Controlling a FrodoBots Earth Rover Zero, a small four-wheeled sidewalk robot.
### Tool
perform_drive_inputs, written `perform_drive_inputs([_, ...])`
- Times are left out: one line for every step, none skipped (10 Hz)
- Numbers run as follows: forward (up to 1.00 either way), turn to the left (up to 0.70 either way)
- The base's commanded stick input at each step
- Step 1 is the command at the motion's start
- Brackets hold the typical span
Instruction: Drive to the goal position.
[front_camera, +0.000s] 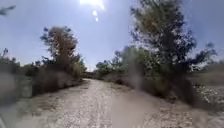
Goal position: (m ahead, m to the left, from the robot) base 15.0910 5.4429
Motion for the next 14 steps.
perform_drive_inputs([0.7, 0.0])
perform_drive_inputs([0.7, 0.0])
perform_drive_inputs([0.7, 0.0])
perform_drive_inputs([0.7, 0.0])
perform_drive_inputs([0.7, 0.0])
perform_drive_inputs([0.7, 0.0])
perform_drive_inputs([0.7, 0.01])
perform_drive_inputs([0.7, 0.05])
perform_drive_inputs([0.7, 0.09])
perform_drive_inputs([0.7, 0.13])
perform_drive_inputs([0.7, 0.14])
perform_drive_inputs([0.7, 0.14])
perform_drive_inputs([0.7, 0.14])
perform_drive_inputs([0.7, 0.14])
